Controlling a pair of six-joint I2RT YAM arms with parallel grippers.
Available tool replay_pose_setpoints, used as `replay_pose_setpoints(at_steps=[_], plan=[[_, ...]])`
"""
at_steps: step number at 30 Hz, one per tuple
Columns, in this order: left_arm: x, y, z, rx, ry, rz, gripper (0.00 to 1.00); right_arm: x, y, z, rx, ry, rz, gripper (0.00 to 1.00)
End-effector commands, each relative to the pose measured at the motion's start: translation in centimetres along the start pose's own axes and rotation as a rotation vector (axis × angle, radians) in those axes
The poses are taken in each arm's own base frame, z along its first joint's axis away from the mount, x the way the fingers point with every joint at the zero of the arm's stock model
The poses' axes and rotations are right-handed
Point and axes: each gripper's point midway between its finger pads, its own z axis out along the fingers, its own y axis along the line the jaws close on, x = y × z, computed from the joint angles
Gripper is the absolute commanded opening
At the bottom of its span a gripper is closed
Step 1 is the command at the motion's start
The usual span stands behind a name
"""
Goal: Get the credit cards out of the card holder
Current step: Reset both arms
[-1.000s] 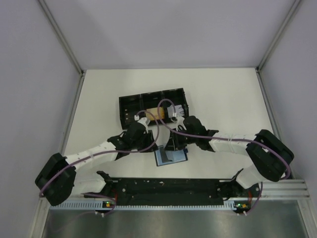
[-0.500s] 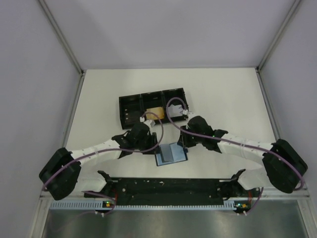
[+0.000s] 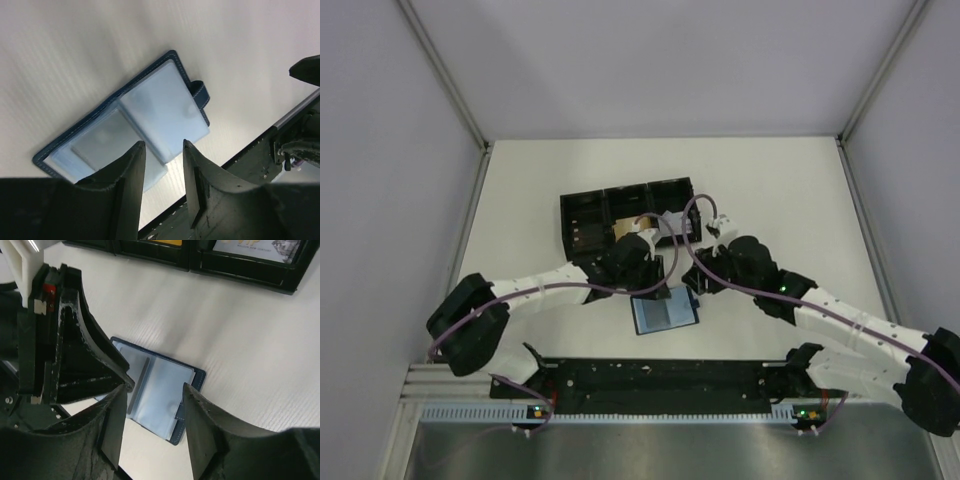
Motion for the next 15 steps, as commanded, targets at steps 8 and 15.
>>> replay_pose_setpoints(at_steps=[8,15], plan=[[-0.6,7.0,-6.2,-0.123,-0.216,-0.111,0.49,4.2,4.2,3.4,-0.115,0.147,-0.251,0.61],[-0.7,10.9,-9.9,-0.189,-0.365,-0.192,0.81,3.1,1.4,3.4,0.059,0.110,-0.213,0.79]])
